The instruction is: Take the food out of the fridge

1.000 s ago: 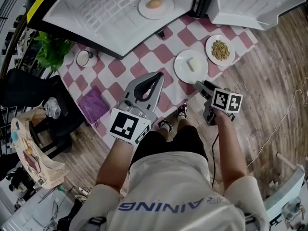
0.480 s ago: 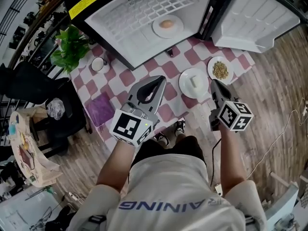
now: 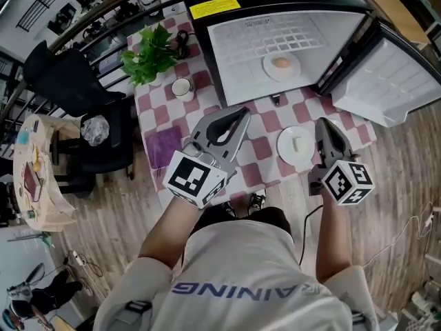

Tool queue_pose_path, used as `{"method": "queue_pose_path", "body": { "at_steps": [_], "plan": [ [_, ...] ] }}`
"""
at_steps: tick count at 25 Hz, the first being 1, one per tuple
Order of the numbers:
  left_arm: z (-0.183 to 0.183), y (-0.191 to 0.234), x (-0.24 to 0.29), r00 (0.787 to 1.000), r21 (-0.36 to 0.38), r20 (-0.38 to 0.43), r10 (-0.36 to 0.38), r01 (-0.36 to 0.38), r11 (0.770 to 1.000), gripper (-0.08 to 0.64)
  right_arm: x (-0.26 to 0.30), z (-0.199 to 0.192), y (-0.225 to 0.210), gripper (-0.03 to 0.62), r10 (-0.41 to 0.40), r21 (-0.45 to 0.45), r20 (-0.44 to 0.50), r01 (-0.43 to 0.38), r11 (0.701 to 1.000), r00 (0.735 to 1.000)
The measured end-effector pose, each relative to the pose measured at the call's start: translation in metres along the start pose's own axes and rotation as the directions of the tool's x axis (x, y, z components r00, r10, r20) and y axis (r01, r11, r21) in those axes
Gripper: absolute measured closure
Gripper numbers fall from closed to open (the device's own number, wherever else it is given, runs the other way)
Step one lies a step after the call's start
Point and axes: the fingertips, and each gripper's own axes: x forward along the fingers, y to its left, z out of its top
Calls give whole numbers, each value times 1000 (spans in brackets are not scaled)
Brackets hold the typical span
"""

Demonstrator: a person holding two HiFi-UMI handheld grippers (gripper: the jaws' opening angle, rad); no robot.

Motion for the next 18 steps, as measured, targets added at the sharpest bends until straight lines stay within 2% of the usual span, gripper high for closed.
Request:
{"method": "queue_pose_path", "body": {
  "at_steps": [5, 9, 18],
  "plan": [
    [21, 20, -24, 995, 8, 39, 87, -88, 996, 555, 20, 29, 38, 565, 103, -41, 25, -102, 994, 994],
    [26, 29, -33, 990, 5, 51, 131, -131, 991, 555, 30, 38, 54, 565, 161, -71, 25, -159, 985, 987],
    [25, 36, -38, 983, -7, 56, 175, -174, 985, 555, 40, 35, 57, 565, 186, -63, 0, -185, 981, 983]
  ]
}}
